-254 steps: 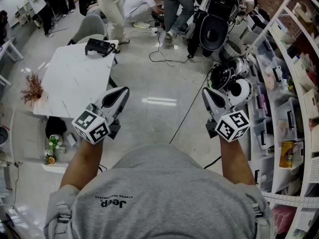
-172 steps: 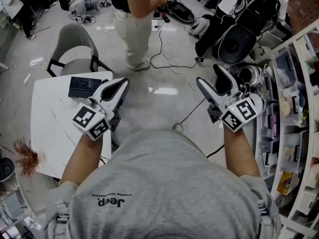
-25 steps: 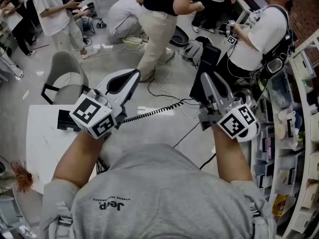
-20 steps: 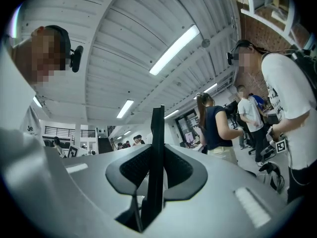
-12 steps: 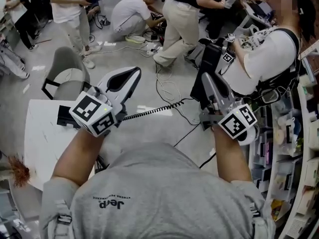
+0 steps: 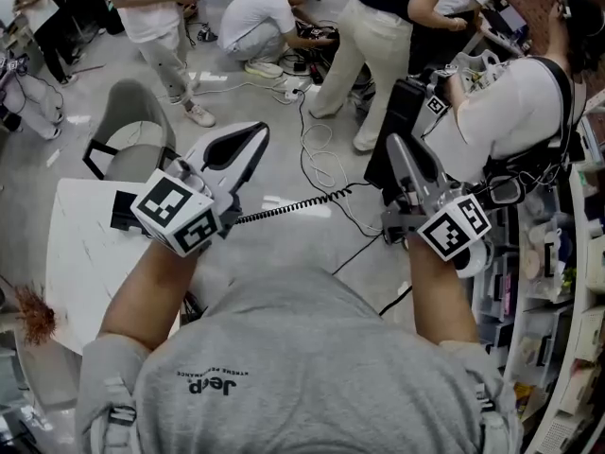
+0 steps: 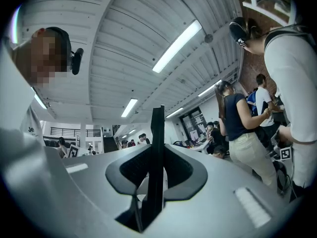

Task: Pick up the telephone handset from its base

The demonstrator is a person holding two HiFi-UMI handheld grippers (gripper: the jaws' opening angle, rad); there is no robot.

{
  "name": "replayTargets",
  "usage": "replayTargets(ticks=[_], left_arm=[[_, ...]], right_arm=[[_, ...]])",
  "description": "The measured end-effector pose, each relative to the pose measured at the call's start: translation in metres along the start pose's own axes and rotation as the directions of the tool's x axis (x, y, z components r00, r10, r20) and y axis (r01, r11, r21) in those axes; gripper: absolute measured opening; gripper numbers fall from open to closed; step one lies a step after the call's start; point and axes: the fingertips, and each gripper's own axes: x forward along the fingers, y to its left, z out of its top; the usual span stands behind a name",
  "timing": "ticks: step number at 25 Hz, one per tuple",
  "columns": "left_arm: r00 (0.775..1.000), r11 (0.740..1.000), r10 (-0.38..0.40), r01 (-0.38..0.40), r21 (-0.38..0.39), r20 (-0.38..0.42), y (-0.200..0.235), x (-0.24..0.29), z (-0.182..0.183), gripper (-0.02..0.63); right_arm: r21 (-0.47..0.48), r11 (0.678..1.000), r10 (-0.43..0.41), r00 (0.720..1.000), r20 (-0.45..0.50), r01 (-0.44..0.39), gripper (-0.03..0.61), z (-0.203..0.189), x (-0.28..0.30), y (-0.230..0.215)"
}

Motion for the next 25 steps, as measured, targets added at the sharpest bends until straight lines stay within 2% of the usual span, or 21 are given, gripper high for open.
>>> replayTargets(ticks=[25], left_arm=[[1.000,1.000,0.026,-0.026,-0.003,0.012,-0.003,-0.019,0.000,0.058]], right_arm=[[-0.023,0.999,0.042,0.999,-0.033,-0.043,0.078,-0.010,0.002,0.018]])
